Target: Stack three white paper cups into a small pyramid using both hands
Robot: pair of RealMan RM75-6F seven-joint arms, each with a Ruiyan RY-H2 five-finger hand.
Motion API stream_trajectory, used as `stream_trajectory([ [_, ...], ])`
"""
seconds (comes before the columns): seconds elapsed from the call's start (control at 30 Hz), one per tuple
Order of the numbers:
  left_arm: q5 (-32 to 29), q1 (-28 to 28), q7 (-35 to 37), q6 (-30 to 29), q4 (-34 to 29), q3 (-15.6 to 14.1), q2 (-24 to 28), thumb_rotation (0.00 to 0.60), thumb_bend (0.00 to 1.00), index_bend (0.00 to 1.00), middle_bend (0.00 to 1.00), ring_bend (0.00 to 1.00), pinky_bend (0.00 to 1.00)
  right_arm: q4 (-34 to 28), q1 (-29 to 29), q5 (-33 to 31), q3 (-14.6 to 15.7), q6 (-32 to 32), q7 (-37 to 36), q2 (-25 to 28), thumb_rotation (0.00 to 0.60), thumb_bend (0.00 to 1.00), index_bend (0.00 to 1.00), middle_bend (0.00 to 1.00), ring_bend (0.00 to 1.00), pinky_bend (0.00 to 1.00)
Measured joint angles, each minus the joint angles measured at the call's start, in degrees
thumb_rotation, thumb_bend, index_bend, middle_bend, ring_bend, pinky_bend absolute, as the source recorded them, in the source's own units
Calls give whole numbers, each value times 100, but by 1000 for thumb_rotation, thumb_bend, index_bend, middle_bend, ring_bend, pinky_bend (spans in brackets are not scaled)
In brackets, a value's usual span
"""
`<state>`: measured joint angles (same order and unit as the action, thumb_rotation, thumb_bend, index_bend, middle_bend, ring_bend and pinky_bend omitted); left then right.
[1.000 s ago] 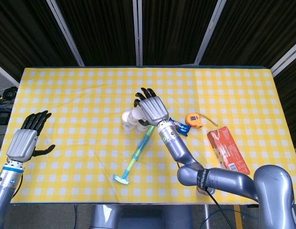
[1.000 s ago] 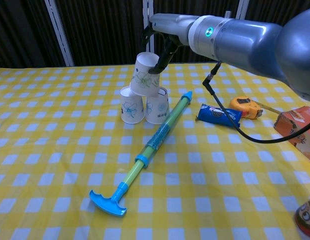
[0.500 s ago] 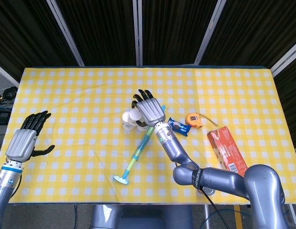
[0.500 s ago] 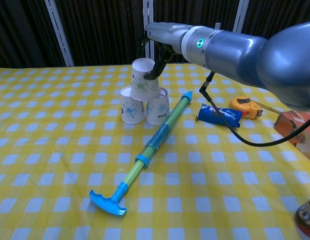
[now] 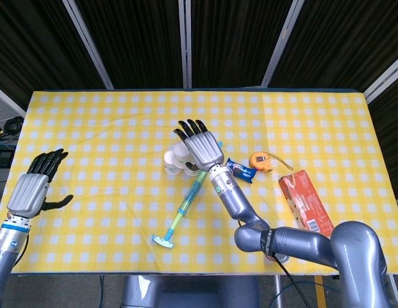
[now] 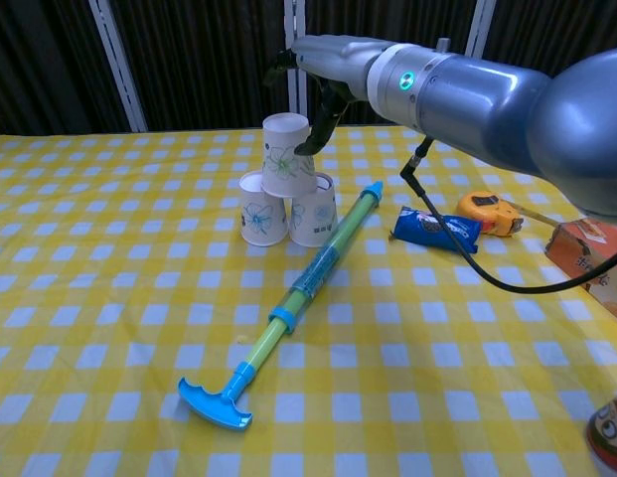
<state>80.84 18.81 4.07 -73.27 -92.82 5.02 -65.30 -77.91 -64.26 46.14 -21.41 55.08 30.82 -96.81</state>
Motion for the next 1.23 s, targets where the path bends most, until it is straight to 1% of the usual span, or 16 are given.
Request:
stream_trajectory([
  [0.1, -16, -17, -12, -24, 13, 11, -7, 600, 231, 0, 0, 0, 0, -244, 87, 68, 44, 165, 55, 136, 600, 119, 165, 11, 0, 61],
  [0.23, -43, -35, -57, -48, 24, 20, -17, 600, 231, 0, 0, 0, 0, -776, 384, 300, 190, 564, 87, 471, 600, 120, 150, 0, 0, 26],
  [0.3, -54, -52, -94, -87, 20, 29, -27, 600, 188, 0, 0, 0, 0, -1068, 610, 461, 309, 798, 72, 692, 600, 119, 125, 0, 0, 13],
  [0.4, -35, -82, -134, -159, -3, 32, -51, 600, 103, 0, 0, 0, 0, -1518, 1112, 822, 603, 1231, -30, 1133, 600, 118, 75, 0, 0, 0],
  [0.43, -18, -90, -141, -173, -10, 28, -56, 600, 83, 0, 0, 0, 0, -1657, 1338, 983, 748, 1404, -105, 1311, 600, 117, 64, 0, 0, 0],
  [0.57, 34, -124, -270, -231, -25, -7, -81, 600, 67, 0, 0, 0, 0, -1909, 2094, 1531, 1286, 1916, -552, 1839, 600, 115, 11, 0, 0, 0],
  [0.7, 59, -176, -489, -332, -18, -35, -147, 600, 65, 0, 0, 0, 0, -1821, 2799, 2140, 1812, 2441, -1160, 2199, 600, 115, 0, 0, 0, 0],
  [0.73, 59, -193, -543, -360, -2, -42, -173, 600, 66, 0, 0, 0, 0, -1719, 2998, 2314, 1949, 2619, -1327, 2268, 600, 115, 0, 0, 0, 0],
  [0.83, 46, -273, -706, -448, 97, -83, -281, 600, 65, 0, 0, 0, 0, -1384, 3452, 2609, 2221, 3008, -1660, 2374, 600, 115, 0, 0, 0, 0],
  [0.93, 37, -390, -759, -541, 213, -160, -372, 600, 65, 0, 0, 0, 0, -1088, 3864, 2766, 2407, 3271, -2014, 2434, 600, 115, 0, 0, 0, 0],
  [1.23, 132, -707, -771, -890, 493, -338, -453, 600, 65, 0, 0, 0, 0, -523, 4667, 3082, 2640, 3747, -2921, 2469, 600, 115, 0, 0, 0, 0],
])
